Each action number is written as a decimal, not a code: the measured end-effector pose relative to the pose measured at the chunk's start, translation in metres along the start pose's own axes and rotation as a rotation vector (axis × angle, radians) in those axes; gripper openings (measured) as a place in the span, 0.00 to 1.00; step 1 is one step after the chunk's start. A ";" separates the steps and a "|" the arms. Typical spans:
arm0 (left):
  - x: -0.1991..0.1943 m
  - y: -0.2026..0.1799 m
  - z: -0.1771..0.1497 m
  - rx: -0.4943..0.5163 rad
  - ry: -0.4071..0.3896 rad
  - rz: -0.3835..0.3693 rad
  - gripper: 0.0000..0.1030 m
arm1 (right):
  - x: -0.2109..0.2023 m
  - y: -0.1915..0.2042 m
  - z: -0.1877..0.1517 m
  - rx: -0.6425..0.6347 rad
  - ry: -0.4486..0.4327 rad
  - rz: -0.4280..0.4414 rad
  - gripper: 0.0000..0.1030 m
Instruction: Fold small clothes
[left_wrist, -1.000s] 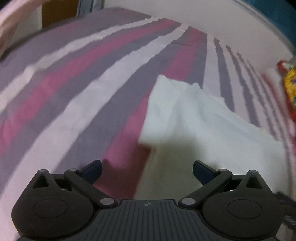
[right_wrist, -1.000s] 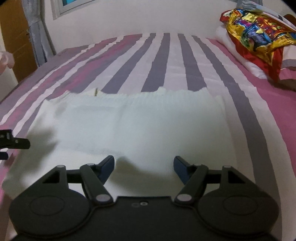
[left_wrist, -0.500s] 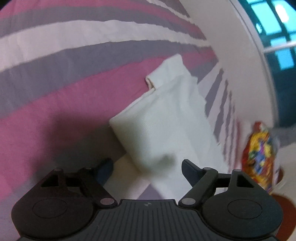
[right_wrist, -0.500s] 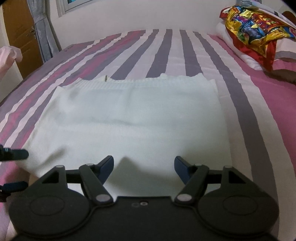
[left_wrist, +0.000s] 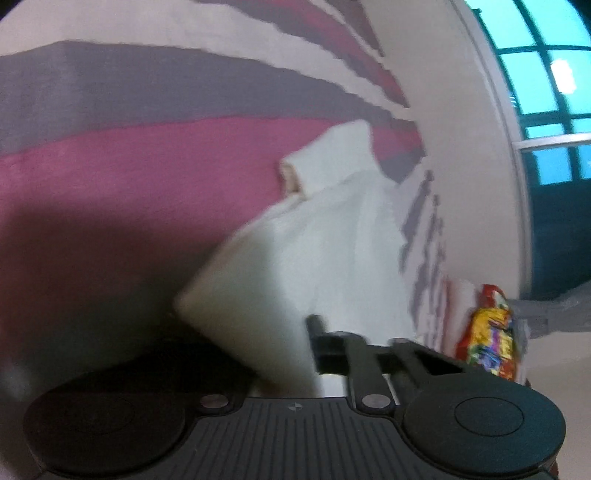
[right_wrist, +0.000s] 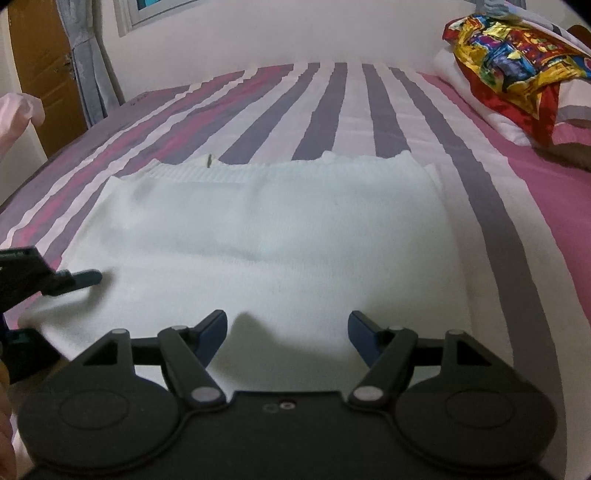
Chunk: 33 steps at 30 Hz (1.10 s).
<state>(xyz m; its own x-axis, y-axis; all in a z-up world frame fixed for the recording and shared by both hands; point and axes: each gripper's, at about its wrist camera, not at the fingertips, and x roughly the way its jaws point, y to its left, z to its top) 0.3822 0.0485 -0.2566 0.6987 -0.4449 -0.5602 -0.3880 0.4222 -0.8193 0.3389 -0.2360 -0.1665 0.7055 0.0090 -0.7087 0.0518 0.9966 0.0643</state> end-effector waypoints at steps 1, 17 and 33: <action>-0.001 0.001 0.001 -0.008 0.001 -0.007 0.10 | 0.002 0.000 0.001 0.003 0.000 0.000 0.70; -0.024 -0.090 -0.011 0.370 -0.079 0.030 0.07 | 0.011 -0.008 -0.011 -0.067 0.049 -0.057 0.68; 0.026 -0.185 -0.170 1.153 0.283 0.022 0.07 | -0.037 -0.089 -0.022 0.128 -0.026 -0.008 0.61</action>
<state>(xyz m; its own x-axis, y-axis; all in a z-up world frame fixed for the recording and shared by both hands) 0.3692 -0.1754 -0.1406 0.4848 -0.5265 -0.6984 0.4737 0.8293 -0.2964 0.2924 -0.3228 -0.1619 0.7224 -0.0029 -0.6914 0.1462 0.9780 0.1486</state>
